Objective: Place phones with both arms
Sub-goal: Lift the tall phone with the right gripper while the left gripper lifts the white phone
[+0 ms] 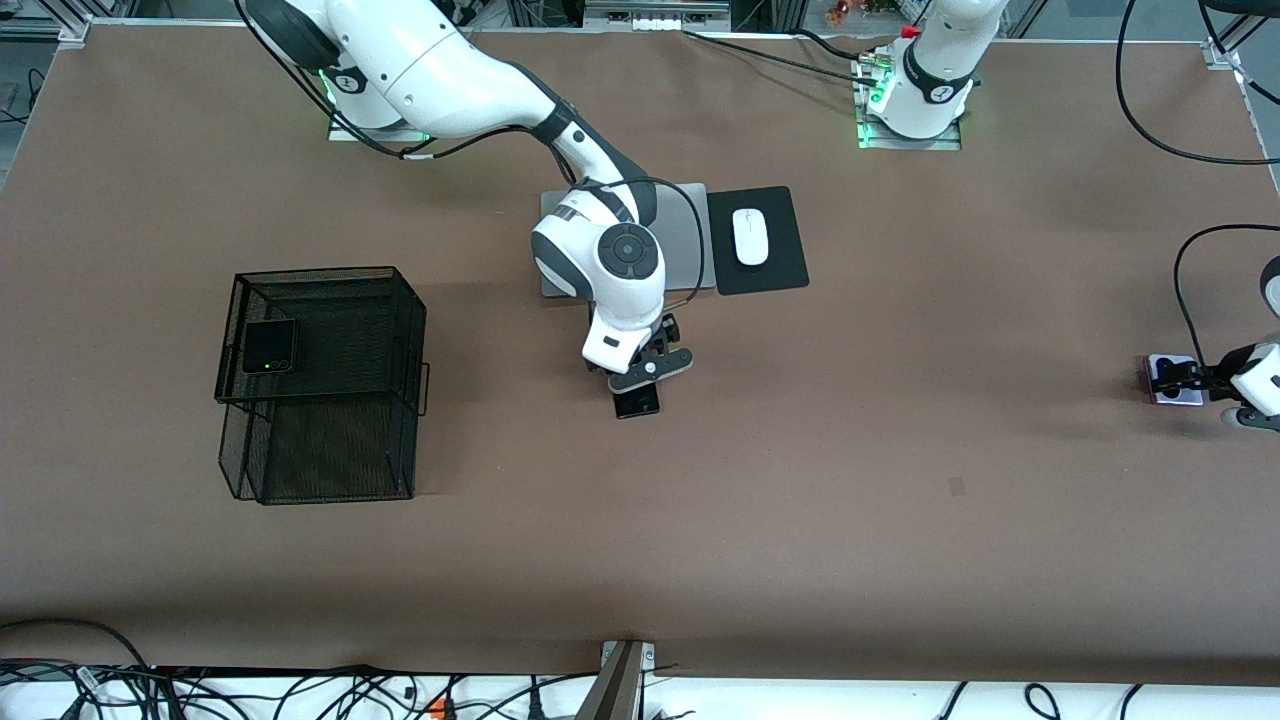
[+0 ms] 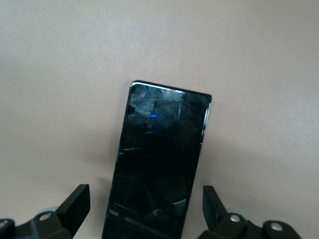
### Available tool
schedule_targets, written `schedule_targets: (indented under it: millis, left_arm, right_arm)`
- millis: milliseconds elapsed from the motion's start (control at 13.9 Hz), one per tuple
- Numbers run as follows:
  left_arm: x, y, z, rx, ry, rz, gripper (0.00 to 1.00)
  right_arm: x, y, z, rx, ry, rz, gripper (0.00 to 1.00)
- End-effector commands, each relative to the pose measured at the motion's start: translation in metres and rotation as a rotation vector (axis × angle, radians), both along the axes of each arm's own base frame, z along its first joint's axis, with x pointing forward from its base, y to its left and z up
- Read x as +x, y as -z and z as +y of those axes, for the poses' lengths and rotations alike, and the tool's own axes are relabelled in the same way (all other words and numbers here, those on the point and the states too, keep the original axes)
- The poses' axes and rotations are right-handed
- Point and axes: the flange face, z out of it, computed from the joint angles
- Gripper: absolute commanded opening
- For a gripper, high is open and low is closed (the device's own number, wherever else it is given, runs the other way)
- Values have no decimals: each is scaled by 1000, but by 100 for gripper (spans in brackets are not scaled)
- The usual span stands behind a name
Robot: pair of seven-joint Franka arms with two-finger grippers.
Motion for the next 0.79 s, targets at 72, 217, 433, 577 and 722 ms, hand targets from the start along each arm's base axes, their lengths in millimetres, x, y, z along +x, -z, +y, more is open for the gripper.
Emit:
schedule_targets:
  millis: [72,217,433,577,722]
  left_arm:
    - [-7,2,4,-35,-14,-17,100]
    - [-7,1,5,-33,-16,-19,100]
    - [-10,1,11,-30,-28,-21,100]
    - [-10,1,12,-30,-30,-23,100]
    - [-10,2,12,-31,-32,-22,100]
  right_arm:
    - [0,8,-4,7,14,0,100]
    - [1,13,-4,11,77,0,100]
    - [1,23,-4,22,88,0,100]
    - [0,26,-4,23,107,4,100]
    - [0,26,-4,24,133,4,100]
